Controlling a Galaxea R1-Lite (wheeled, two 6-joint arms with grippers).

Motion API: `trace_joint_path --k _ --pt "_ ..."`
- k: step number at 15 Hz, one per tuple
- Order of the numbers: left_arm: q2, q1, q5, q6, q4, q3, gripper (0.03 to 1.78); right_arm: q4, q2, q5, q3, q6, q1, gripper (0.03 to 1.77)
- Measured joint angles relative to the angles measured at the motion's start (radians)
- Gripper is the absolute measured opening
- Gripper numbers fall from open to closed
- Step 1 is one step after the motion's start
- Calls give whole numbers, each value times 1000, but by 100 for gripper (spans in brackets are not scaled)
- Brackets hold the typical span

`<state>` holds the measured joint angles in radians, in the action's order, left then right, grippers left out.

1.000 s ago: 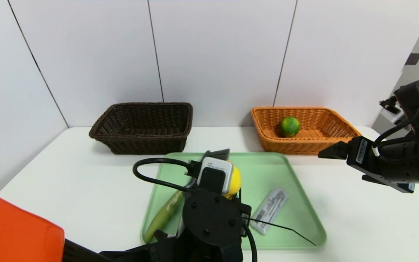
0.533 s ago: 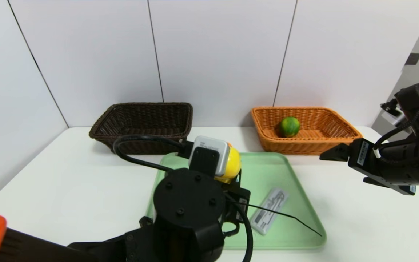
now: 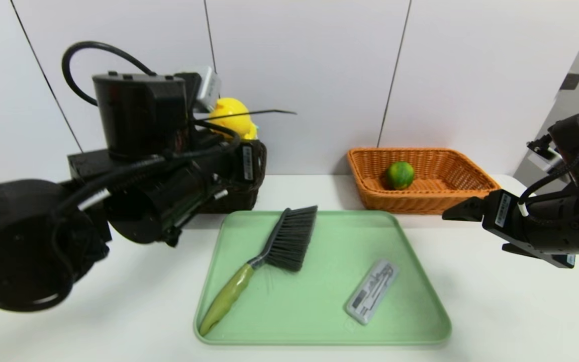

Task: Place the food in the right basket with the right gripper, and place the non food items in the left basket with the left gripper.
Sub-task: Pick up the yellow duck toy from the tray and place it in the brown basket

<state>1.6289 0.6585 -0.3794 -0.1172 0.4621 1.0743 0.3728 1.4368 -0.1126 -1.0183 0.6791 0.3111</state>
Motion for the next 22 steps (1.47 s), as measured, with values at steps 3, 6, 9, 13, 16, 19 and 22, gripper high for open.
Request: trace_joint_path --k 3,6,9,13,16,19,22 --pt "-12 -167 151 1 -219 128 75 0 -1 0 0 -4 1 170" --pt "-4 -280 266 3 -443 247 75 0 -1 2 0 -4 1 170" --pt "51 -380 328 18 -523 339 75 0 0 13 -1 -7 1 170" --pt "174 -481 391 39 -527 438 75 0 1 32 -1 -24 1 170" --pt "267 -512 407 40 -534 530 75 -6 5 35 -1 -31 0 170" --pt "356 -529 414 40 -565 615 75 -8 13 52 -4 -38 -10 170" --pt "425 -543 425 39 -568 643 75 -8 20 70 -6 -58 -39 170"
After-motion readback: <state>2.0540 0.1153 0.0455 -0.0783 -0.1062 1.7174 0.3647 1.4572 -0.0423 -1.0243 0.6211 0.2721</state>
